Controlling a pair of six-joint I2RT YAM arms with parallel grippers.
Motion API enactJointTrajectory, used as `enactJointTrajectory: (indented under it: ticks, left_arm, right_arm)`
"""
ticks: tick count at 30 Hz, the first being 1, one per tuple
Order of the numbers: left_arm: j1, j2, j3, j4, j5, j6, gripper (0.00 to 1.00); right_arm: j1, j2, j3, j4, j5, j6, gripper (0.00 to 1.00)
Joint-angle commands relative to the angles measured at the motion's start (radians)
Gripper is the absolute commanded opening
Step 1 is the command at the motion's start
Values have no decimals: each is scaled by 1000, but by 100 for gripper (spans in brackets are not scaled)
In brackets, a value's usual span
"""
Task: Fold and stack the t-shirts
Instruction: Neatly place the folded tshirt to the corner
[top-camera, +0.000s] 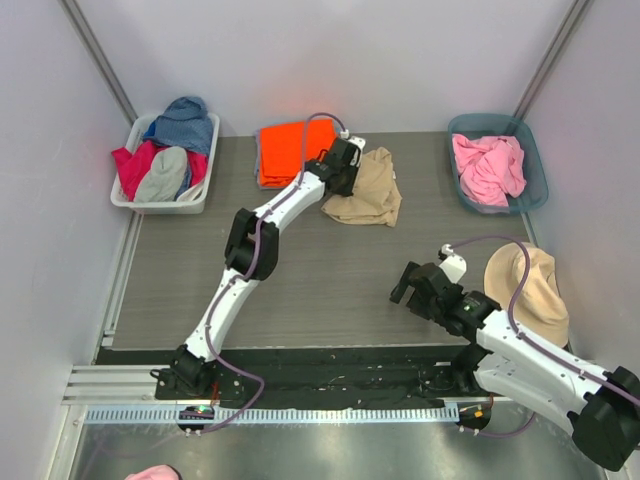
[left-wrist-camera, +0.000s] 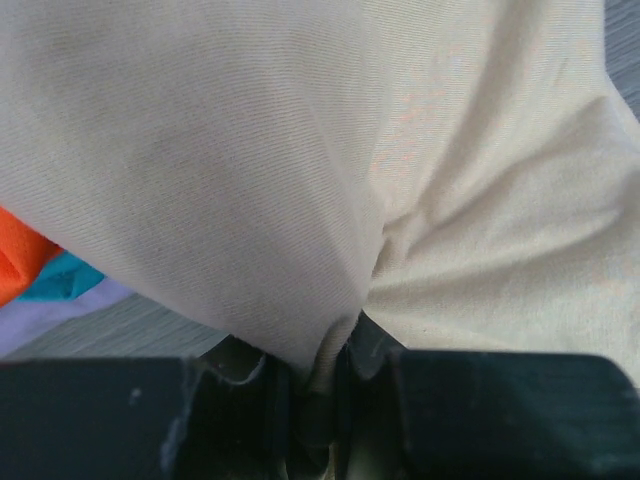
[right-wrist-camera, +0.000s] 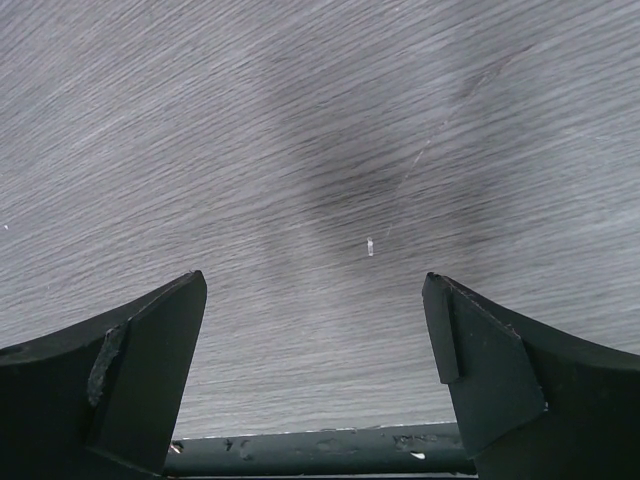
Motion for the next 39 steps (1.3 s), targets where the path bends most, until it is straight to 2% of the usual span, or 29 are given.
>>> enactJointTrajectory:
  ticks: [1,7,16,27,33,39]
  left_arm:
    - [-15,-60,32,107,2,86,0]
    - [-21,-140,-5,189,24,100,0]
    - [8,-148,76,335,-39,81,0]
    - [124,-108,99,467,-55,19,0]
    - [221,-107,99,495,-12,-80,0]
    - [279,-145,18,507,19,-121,0]
  right_arm:
    - [-1,1,-32,63,-9,12,100]
    - [1,3,-57,72,-19,13,99]
    - [-1,15,-54,74,-19,5,100]
    - [1,87,-74,121,-23,10,100]
    - [1,170,-83,178,-39,16,100]
    - [1,230,-88,238,-69,21,100]
